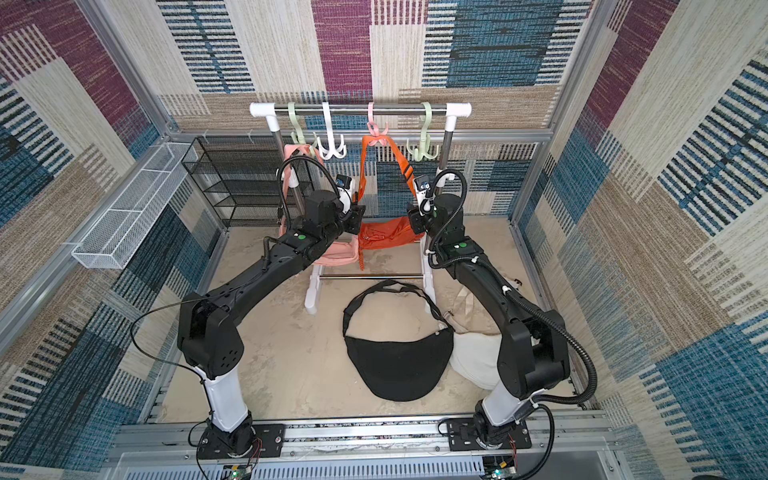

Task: Take the bag off the hook
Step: Pick up the bag from the hook.

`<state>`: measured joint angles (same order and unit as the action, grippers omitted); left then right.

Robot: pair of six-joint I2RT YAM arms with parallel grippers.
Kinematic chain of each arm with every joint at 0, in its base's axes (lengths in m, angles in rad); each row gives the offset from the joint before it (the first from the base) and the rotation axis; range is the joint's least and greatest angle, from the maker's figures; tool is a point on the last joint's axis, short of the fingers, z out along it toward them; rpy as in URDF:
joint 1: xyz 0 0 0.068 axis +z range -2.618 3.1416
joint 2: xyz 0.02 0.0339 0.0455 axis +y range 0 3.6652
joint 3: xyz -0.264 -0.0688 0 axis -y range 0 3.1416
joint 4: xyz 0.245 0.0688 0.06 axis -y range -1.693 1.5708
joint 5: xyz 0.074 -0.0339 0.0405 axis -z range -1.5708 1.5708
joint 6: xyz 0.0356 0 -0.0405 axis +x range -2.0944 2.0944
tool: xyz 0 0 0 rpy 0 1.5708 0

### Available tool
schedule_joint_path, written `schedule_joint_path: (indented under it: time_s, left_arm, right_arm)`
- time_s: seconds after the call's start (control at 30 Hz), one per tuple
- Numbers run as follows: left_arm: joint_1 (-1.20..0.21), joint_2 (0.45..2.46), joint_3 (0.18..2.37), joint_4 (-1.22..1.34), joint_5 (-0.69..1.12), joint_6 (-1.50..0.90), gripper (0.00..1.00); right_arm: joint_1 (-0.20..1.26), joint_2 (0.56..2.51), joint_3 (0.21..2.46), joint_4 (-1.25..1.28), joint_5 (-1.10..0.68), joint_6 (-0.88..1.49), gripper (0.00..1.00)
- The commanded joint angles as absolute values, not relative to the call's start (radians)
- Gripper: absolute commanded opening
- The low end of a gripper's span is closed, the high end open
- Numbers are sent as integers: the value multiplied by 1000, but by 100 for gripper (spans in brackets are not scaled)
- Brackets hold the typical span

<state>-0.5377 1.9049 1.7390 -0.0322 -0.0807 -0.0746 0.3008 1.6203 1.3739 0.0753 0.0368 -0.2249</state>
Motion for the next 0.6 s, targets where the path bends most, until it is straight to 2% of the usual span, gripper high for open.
schedule_joint_path:
  time_s: [0.0, 0.27, 0.43, 0.57]
  left_arm:
    - [-535, 1921, 1763, 12, -105, -35, 39]
    - [-524, 1956, 1810, 0, -102, -30, 39]
    - [-524, 1959, 1799, 32, -88, -11, 59]
    - [-523, 1952, 1770, 86, -72, 13, 61]
  right_arm:
    - [301, 1630, 1377, 122, 62, -235, 59]
    - [300, 1638, 1371, 156, 92, -236, 57]
    - [298, 1623, 1359, 184, 75, -232, 63]
    - [300, 1618, 1355, 204, 64, -229, 63]
